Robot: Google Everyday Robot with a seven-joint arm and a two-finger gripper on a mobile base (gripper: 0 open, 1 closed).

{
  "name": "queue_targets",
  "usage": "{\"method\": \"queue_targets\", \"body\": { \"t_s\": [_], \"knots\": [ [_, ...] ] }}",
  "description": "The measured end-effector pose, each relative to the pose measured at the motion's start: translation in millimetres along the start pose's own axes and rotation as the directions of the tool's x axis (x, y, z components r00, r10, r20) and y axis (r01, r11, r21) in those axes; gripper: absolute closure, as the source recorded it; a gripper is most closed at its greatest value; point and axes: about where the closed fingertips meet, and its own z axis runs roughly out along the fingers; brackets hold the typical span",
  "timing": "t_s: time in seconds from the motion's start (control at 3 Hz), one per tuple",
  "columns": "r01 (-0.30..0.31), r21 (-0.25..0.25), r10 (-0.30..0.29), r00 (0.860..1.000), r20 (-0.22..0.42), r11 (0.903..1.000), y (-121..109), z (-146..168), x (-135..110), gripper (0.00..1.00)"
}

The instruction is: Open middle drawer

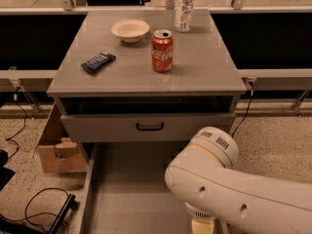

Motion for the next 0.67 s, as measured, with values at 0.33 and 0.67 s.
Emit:
{"method": "queue_targets", "body": {
  "t_s": [0.33, 0.67],
  "knots": [
    [-0.069, 0.022, 0.069, 0.998, 0.002, 0.9973, -15.3, -30.7, 30.6, 0.00],
    [-0.195, 0.029, 0.195, 0.981, 0.000, 0.9803, -36.9, -77.2, 86.0, 0.00]
  ]
}}
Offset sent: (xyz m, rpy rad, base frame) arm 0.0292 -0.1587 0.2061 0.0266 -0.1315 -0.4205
